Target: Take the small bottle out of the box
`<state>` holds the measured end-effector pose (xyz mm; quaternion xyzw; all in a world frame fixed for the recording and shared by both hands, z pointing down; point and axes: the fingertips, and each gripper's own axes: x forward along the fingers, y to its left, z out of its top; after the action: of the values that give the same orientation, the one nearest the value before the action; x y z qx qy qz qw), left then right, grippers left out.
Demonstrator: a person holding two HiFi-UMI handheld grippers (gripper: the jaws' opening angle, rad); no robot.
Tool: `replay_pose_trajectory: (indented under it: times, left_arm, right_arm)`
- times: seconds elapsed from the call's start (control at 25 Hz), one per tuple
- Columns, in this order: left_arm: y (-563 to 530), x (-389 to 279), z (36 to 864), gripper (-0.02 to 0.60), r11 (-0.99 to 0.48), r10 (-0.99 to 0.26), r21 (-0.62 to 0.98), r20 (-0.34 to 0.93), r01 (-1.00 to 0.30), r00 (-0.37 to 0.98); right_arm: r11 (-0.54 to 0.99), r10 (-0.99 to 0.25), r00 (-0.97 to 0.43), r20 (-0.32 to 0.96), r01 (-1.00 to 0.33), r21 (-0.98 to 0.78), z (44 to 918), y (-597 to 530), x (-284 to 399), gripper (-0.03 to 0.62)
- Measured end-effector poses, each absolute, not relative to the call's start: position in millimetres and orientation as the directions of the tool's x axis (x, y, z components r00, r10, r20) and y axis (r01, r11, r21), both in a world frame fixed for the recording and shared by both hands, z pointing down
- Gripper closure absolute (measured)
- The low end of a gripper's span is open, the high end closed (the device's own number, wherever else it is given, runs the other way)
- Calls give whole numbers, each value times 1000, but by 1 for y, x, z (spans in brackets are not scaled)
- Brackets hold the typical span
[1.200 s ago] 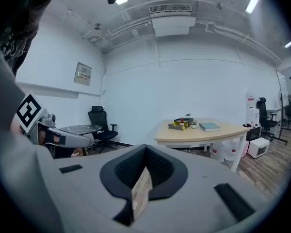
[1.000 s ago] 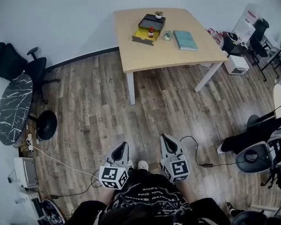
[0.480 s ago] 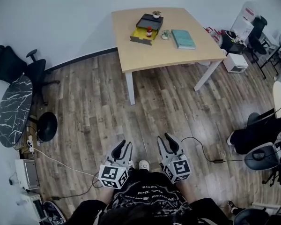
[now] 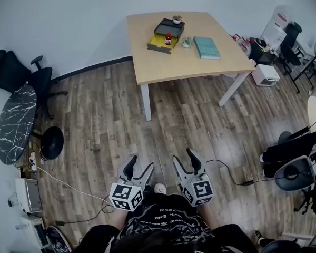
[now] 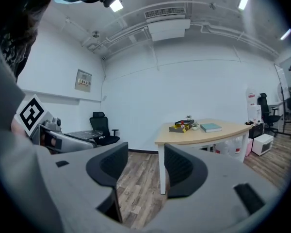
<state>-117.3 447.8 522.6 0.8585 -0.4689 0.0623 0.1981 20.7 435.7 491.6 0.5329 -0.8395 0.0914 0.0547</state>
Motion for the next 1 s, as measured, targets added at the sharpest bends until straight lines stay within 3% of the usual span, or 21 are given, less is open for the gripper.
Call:
replay_pose_trajectory:
  times: [0.4,0.6,1.0]
  left_arm:
    - [413,-102,525,282,-502,-784,373,185,-780,593]
    - [385,-98,532,282,-548,-728,427,179,-719,662]
    - [283,-106,537,282,-564,-738,327,214,-759,640]
  right_arm:
    - [402,-880,-408,243,-913,-73,509,398,38,350]
    - [370,-892,-377,249,-926,-76,516,371,38,350]
    - [344,-889,-356,288,-934,-92,529,290,34,350]
